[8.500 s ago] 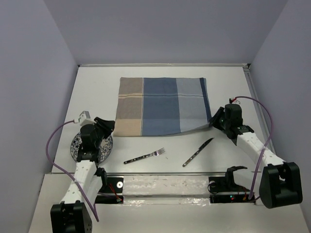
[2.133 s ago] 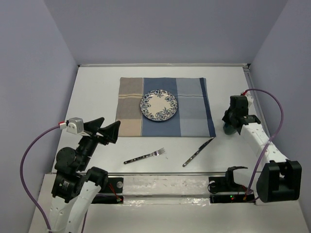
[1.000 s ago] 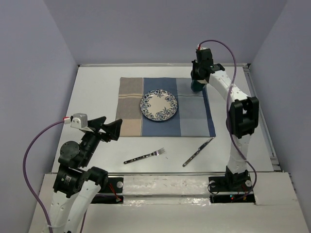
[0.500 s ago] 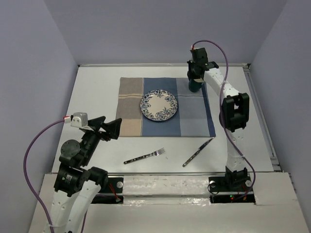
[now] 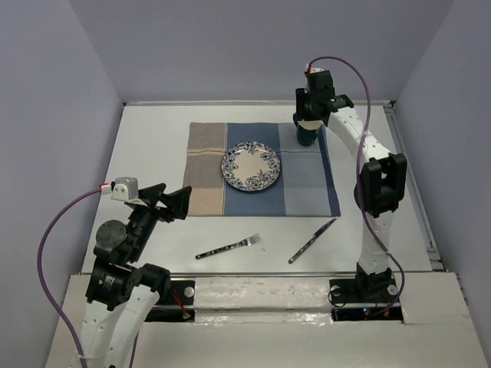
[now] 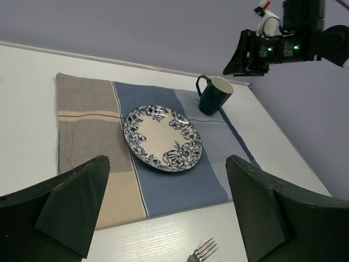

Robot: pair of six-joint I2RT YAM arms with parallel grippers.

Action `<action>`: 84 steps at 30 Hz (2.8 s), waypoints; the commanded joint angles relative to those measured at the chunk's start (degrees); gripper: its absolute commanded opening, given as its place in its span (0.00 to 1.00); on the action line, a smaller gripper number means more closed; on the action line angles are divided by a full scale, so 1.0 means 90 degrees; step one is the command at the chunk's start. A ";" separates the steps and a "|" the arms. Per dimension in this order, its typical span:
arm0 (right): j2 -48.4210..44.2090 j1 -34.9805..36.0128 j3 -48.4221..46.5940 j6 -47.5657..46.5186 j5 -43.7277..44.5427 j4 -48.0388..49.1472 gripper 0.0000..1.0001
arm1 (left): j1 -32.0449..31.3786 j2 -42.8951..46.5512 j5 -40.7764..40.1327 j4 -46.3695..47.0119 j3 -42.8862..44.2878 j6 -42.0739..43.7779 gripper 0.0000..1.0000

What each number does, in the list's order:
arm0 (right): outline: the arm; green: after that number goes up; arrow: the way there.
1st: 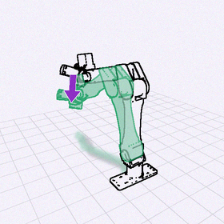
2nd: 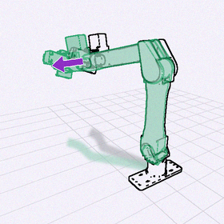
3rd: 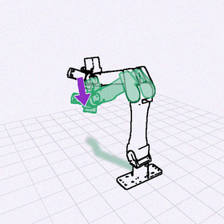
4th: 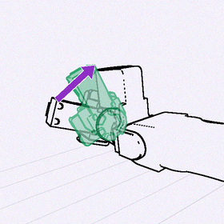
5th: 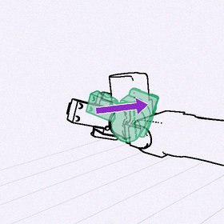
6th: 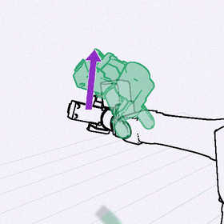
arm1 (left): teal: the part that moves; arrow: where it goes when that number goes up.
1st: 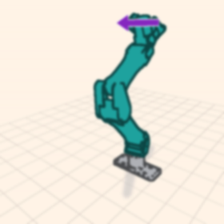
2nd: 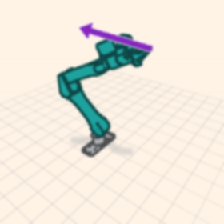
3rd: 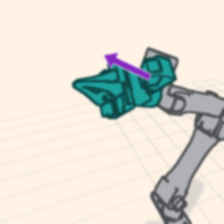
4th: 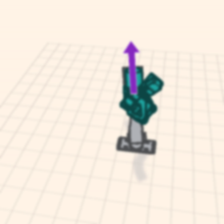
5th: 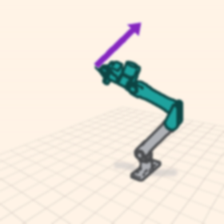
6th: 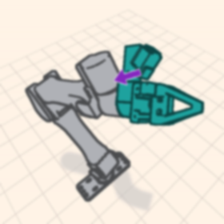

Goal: Set the dinner table for one person

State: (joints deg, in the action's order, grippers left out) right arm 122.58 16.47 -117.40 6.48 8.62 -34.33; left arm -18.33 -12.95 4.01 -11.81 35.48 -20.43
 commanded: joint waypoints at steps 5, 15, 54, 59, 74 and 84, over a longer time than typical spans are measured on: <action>-0.3302 0.1742 0.4030 0.1417 -0.0253 0.1458 0.52 | 0.0034 0.0091 0.0160 0.0356 -0.0046 0.0072 0.99; -0.5853 0.4117 0.7805 0.4131 0.0653 0.1793 0.52 | -0.0034 0.0130 0.0306 0.0404 -0.0066 0.0072 0.99; -0.5594 0.4117 0.8846 0.6018 0.1288 -0.0590 0.56 | -0.0063 0.0452 0.0316 0.0414 -0.0066 0.0072 0.99; -0.5291 0.4117 0.8846 0.6115 0.1337 -0.0736 0.42 | -0.0073 0.0443 0.0306 0.0414 -0.0066 0.0092 0.99; -0.6627 0.4176 0.7783 0.6010 0.1240 -0.2307 0.00 | -0.0093 0.0404 0.0248 0.0375 -0.0056 0.0092 0.99; -0.7049 0.4235 0.5488 0.4525 0.0760 -0.2144 0.00 | -0.0083 0.0306 0.0267 0.0385 -0.0056 0.0092 0.99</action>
State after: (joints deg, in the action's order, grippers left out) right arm 58.19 54.11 -60.45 54.78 15.97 -55.05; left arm -19.00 -9.58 5.82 -10.94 35.22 -20.40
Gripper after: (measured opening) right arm 0.206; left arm 0.989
